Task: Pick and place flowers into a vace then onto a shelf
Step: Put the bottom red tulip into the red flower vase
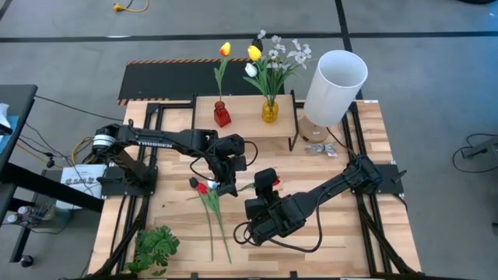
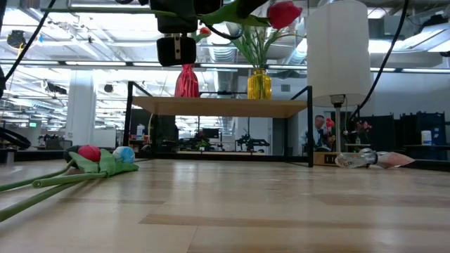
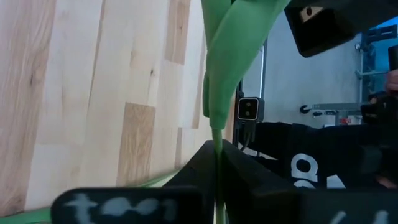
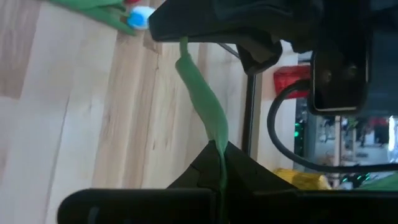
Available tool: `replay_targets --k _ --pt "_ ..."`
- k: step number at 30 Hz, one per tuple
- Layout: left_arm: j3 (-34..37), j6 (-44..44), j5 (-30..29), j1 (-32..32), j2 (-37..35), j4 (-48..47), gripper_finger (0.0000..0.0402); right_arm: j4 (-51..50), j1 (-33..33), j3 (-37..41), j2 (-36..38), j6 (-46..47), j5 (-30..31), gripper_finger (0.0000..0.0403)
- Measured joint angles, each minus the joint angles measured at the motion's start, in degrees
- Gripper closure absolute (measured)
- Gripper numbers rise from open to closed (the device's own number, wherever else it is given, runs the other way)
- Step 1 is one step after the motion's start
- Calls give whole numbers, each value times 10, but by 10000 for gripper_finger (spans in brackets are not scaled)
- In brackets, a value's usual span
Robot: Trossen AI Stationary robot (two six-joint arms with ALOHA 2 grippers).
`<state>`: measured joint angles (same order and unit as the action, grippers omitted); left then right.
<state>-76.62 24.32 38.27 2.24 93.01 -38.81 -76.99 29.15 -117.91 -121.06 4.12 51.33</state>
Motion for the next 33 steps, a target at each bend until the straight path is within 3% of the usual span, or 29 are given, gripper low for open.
replay_targets --k 7,18,22,28,33 --pt "0 -9 -2 1 0 7 401 16 12 0 0 49 -4 358" --pt "0 -23 -15 0 0 13 401 53 72 0 0 61 1 194" --pt "0 -42 -47 0 0 14 401 71 98 0 0 165 17 161" --pt "0 -46 -58 1 0 32 401 70 141 0 0 345 1 155" --pt "0 -59 -66 1 -2 48 401 69 172 0 0 541 -127 155"
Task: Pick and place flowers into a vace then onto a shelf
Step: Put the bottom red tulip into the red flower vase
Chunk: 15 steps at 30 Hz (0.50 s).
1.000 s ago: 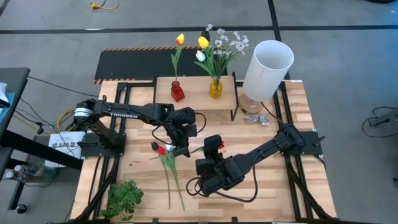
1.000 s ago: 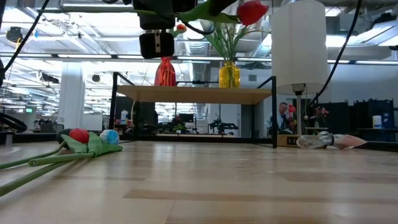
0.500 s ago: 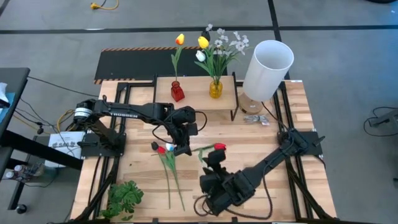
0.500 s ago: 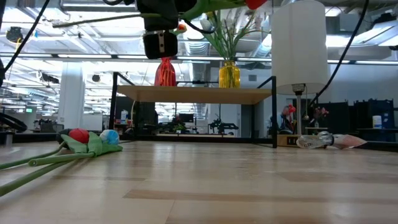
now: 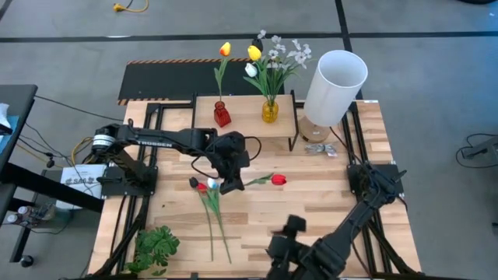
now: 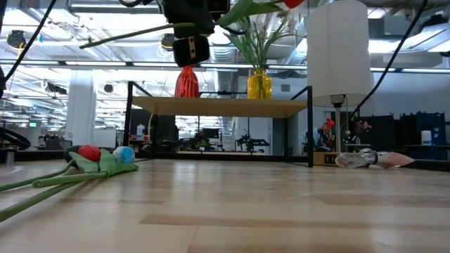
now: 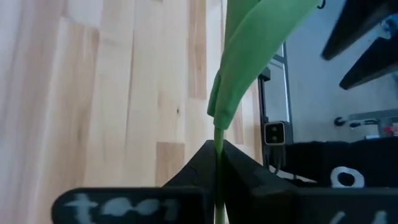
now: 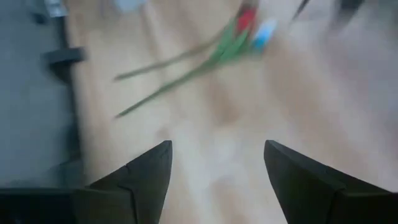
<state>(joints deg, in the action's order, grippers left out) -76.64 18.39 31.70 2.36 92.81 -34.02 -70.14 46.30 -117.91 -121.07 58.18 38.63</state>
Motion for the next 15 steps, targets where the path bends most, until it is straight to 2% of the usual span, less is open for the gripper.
replay_targets --k 3,6,10,15 --pt "0 -2 -21 0 -10 33 401 3 11 4 0 135 -88 155" --pt "0 -7 -48 1 -31 78 401 21 25 16 0 228 -142 155" --pt "0 -14 -77 6 -76 141 401 24 56 19 -8 331 -163 155" --pt "0 -41 -115 23 -157 209 401 37 83 21 -20 404 -164 155"
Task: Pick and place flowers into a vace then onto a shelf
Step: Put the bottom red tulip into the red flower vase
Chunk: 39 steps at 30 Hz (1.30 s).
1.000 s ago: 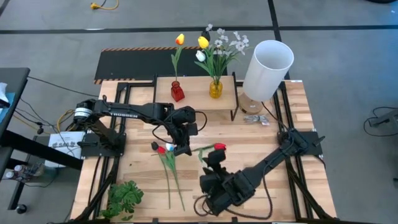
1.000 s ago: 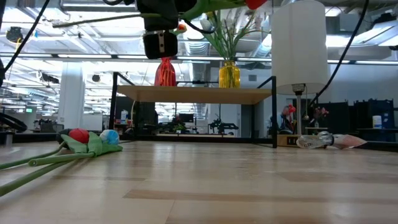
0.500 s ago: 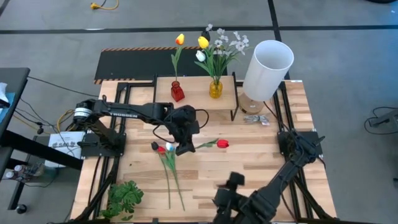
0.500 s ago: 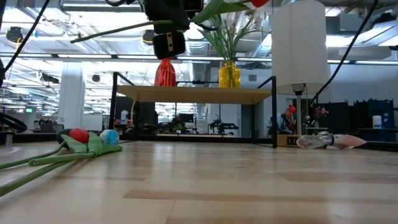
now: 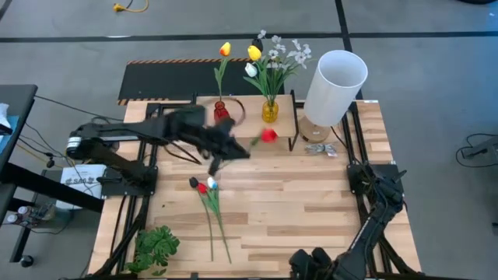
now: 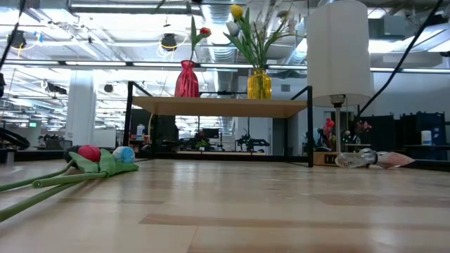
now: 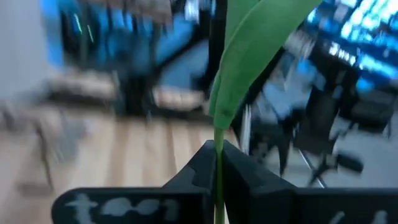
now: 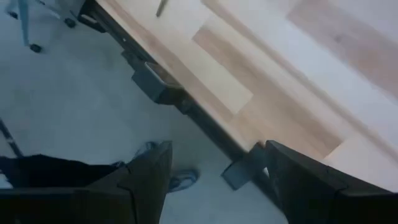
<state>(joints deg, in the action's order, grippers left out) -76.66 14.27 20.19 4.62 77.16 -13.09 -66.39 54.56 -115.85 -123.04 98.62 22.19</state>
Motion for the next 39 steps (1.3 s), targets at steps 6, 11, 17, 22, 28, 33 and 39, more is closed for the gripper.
replay_targets --k 6,11,17,22,28,33,39 --pt "0 -48 -95 21 -90 62 401 12 -2 -1 -1 10 4 157" --pt "0 -104 -255 24 -143 90 401 25 -31 -1 -1 -65 6 173" --pt "0 -196 -479 24 -167 102 402 54 -85 -1 -1 -210 20 199" --pt "0 -287 -599 24 -162 157 402 102 -137 -1 -1 -379 19 226" --pt "0 -316 -612 37 -161 219 401 161 -202 -8 20 -584 -42 282" --pt "0 -314 -612 59 -162 214 401 186 -243 -9 75 -716 -76 349" --pt "0 -294 -591 70 -161 210 401 188 -274 -9 170 -818 -48 396"
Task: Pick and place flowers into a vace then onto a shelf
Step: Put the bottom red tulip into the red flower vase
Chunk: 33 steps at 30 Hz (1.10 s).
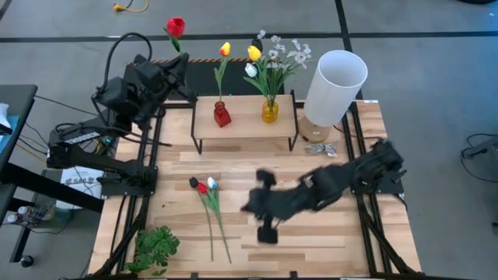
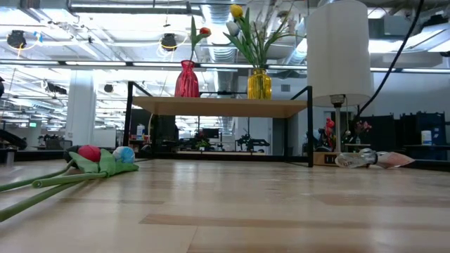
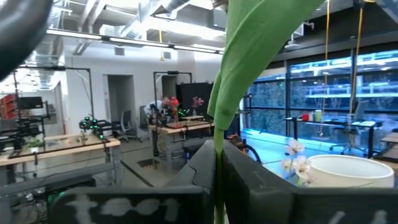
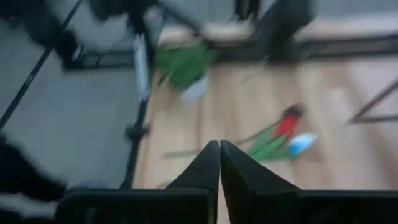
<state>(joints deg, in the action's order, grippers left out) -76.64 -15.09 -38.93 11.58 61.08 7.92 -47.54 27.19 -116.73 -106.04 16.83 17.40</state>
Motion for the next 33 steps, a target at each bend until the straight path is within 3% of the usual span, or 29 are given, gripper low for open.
replay_targets --k 8,16,20,24,29,33 --pt "0 9 9 21 1 17 401 10 -9 0 128 -92 177 400" --pt "0 15 11 41 0 28 401 3 -10 30 220 -148 251 402" --pt "0 25 11 46 0 28 401 16 -10 125 291 -117 266 402" --pt "0 29 5 46 0 28 401 68 -1 272 369 -68 299 402" --pt "0 44 1 46 11 37 402 176 28 455 464 -8 392 403" --pt "0 52 -9 46 35 60 401 254 40 555 511 12 413 403"
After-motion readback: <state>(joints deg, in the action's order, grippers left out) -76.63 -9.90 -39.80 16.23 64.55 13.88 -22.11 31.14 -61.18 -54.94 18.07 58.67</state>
